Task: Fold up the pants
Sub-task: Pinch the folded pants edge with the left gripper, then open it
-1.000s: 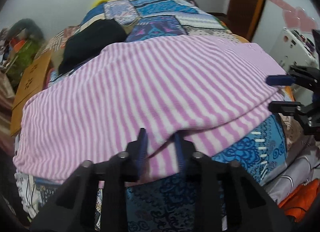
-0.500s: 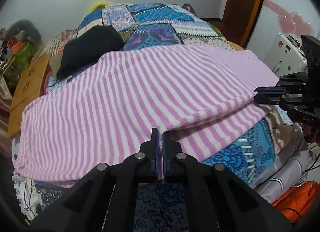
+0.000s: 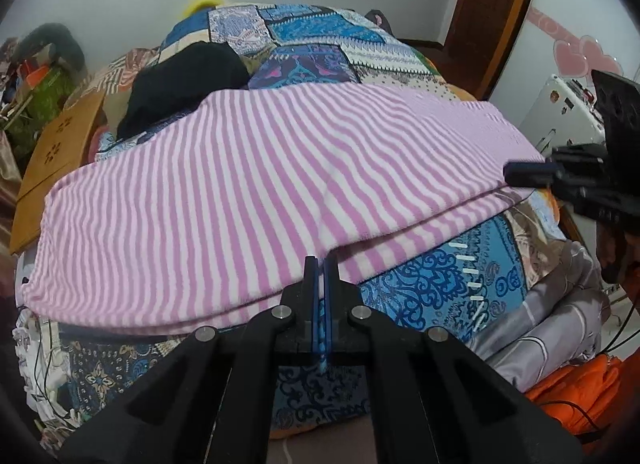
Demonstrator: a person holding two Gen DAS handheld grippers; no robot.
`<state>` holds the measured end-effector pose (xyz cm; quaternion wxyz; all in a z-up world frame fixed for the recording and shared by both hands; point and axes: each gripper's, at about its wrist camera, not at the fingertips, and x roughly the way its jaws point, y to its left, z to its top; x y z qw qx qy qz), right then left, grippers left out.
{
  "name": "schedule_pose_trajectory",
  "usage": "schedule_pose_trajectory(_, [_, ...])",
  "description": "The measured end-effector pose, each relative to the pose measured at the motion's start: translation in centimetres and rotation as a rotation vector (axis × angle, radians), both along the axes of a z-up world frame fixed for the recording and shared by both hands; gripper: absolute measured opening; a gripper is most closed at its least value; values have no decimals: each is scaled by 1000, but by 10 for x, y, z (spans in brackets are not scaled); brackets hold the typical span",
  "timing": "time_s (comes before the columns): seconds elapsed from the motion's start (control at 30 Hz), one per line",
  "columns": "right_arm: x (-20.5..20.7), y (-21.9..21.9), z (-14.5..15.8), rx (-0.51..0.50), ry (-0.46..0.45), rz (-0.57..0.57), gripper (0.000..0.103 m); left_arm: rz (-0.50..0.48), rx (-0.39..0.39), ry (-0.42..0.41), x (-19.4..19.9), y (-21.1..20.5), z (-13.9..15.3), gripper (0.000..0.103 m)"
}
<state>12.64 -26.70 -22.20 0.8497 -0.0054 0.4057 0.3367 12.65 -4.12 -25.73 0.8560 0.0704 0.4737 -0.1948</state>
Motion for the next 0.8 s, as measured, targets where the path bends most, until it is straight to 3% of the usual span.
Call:
schedule_pose_trajectory(0.1, [11, -9, 10, 29, -8, -48, 15, 19, -21, -22, 1, 5, 15, 2])
schedule_pose_trajectory(0.17, [21, -12, 12, 27, -23, -81, 31, 42, -34, -47, 6, 8, 26, 2])
schedule_pose_trajectory(0.33, [39, -10, -11, -11, 22, -113, 32, 65, -50, -52, 35, 1, 26, 16])
schedule_pose_trajectory(0.4, [39, -11, -28, -34, 68, -110, 32, 67, -31, -14, 45, -7, 9, 16])
schedule_pose_trajectory(0.53, [23, -21, -33, -13, 61, -120, 32, 77, -1, 66, 47, -17, -28, 17])
schedule_pose_trajectory(0.7, [16, -32, -30, 3, 86, -139, 32, 73, 52, 21, 37, -21, -26, 21])
schedule_pose_trajectory(0.8, [12, -42, -28, -19, 90, -180, 40, 70, 46, 54, 42, -21, -19, 22])
